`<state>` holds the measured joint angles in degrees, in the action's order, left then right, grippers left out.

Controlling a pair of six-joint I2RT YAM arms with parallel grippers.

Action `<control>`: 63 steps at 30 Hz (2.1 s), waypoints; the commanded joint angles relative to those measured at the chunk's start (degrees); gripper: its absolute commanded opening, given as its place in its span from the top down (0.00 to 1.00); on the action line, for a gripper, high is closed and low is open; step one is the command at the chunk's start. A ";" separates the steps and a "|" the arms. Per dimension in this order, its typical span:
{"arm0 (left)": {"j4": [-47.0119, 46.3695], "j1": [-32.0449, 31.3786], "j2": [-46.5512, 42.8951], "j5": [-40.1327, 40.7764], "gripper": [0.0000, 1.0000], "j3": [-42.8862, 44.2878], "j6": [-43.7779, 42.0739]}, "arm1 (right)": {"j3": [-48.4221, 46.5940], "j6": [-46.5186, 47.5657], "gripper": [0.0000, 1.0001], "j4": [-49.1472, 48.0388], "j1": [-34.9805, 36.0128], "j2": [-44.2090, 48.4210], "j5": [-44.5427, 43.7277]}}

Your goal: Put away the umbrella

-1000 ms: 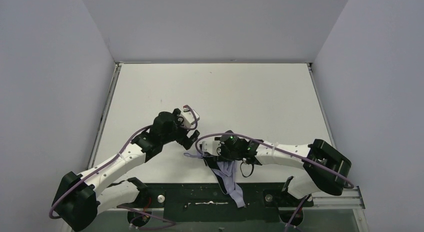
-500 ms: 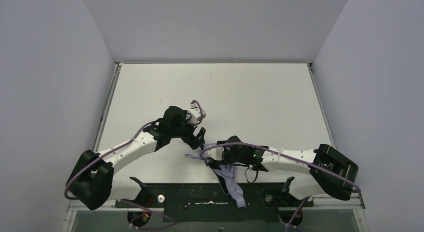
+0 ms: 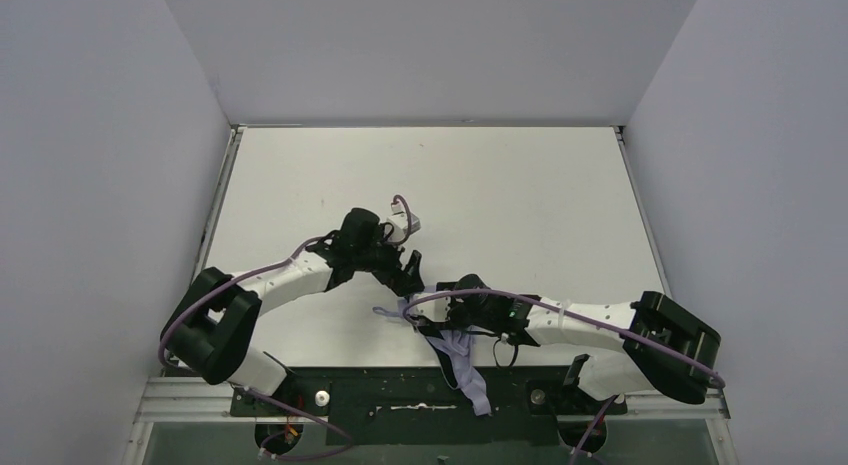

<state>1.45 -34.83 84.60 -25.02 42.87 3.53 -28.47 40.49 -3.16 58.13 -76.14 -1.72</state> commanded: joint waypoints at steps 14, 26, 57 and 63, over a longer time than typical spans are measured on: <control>-5.98 -2.09 10.43 -12.33 0.06 1.98 2.86 | 2.34 0.42 0.83 -11.17 -0.37 -0.88 -5.42; -9.43 -1.23 6.87 -17.61 0.05 0.72 5.39 | 2.00 0.99 0.83 -10.76 -0.22 -1.81 -5.54; 8.70 -5.90 15.17 -13.62 0.82 7.78 -6.19 | 2.79 -1.71 0.81 -14.60 -0.24 -0.30 -6.02; 11.19 -6.28 14.56 -10.35 1.00 8.65 -8.02 | 2.56 -1.54 0.60 -12.11 -0.29 2.58 -5.94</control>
<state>8.27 -39.90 98.52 -38.13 50.06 -2.39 -25.28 40.66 -11.64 58.17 -77.25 -6.07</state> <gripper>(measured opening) 0.296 0.410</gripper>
